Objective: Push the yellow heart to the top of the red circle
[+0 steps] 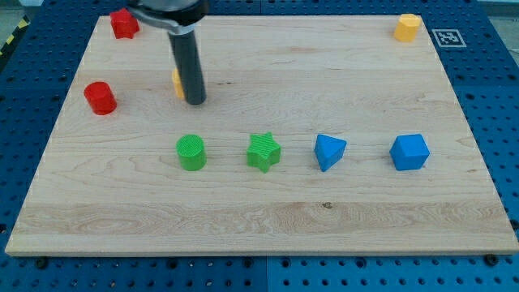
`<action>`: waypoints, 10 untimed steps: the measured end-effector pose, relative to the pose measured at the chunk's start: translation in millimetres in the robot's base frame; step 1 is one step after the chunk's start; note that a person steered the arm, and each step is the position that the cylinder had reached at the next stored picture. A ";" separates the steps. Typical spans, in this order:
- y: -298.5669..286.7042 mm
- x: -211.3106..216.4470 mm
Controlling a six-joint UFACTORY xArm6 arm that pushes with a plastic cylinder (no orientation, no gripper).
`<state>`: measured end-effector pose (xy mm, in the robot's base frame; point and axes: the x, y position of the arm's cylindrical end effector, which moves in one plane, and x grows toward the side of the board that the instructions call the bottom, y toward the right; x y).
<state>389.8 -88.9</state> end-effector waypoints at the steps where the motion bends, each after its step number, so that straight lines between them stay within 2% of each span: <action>1: 30.5 -13.4; 4: -14.6 -29.0; 5: -7.6 -28.9; 6: 32.0 -22.6; 8: 0.4 -14.4; 10: 9.8 -14.1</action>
<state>375.7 -79.1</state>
